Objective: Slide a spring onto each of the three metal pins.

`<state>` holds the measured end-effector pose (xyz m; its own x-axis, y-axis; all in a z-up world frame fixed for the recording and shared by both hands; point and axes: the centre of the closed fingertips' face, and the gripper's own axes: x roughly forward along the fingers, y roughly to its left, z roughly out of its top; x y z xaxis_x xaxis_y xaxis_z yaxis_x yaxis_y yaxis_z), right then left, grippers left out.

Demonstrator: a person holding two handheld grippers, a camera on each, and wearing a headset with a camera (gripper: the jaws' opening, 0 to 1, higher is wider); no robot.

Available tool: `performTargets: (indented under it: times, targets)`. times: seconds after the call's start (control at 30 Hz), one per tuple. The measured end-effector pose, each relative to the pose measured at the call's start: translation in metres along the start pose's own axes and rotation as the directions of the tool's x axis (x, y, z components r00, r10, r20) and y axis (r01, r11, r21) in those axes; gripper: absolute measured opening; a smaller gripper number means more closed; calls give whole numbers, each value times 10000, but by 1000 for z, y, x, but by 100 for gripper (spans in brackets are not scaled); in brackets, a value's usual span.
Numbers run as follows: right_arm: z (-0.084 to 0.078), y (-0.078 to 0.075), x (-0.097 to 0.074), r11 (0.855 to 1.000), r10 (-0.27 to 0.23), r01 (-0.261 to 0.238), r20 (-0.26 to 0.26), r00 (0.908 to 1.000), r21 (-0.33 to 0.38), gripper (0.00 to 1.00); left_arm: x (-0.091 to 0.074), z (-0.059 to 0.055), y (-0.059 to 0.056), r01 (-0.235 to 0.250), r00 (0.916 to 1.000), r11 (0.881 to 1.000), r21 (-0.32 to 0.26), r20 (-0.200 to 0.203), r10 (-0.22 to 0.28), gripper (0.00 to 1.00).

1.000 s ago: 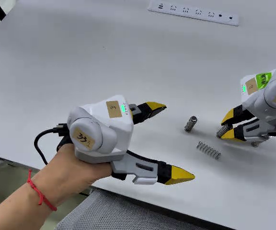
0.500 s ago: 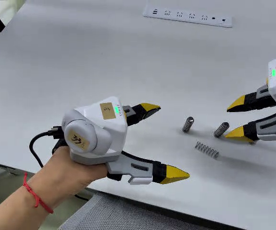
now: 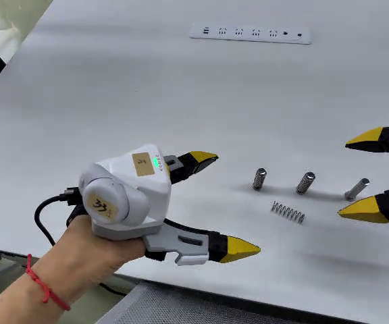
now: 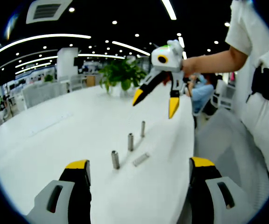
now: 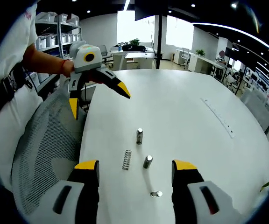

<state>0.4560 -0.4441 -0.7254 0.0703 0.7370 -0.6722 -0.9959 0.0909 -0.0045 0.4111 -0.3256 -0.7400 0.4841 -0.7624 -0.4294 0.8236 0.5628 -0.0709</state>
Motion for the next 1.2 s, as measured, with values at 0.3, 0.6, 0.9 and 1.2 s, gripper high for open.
performTargets:
  times: [0.3,0.6,0.9,1.2]
  targets:
    - [-21,4,-23,9949,-399,295,1082,9933,966,77,-1,0,-3,22,9988,9993,363,-489,-4,86]
    - [-51,7,-40,9841,-838,546,1715,9816,1689,86,3,-3,-10,260,9938,9964,807,-1096,-171,84]
    - [-68,20,-49,9797,-1054,701,1854,9770,1877,91,13,-3,-17,624,9844,9884,1384,-1717,-381,79]
    - [-84,17,-57,9698,-1396,915,2066,9684,2263,91,34,-6,-24,1179,9678,9790,1663,-2401,-758,69]
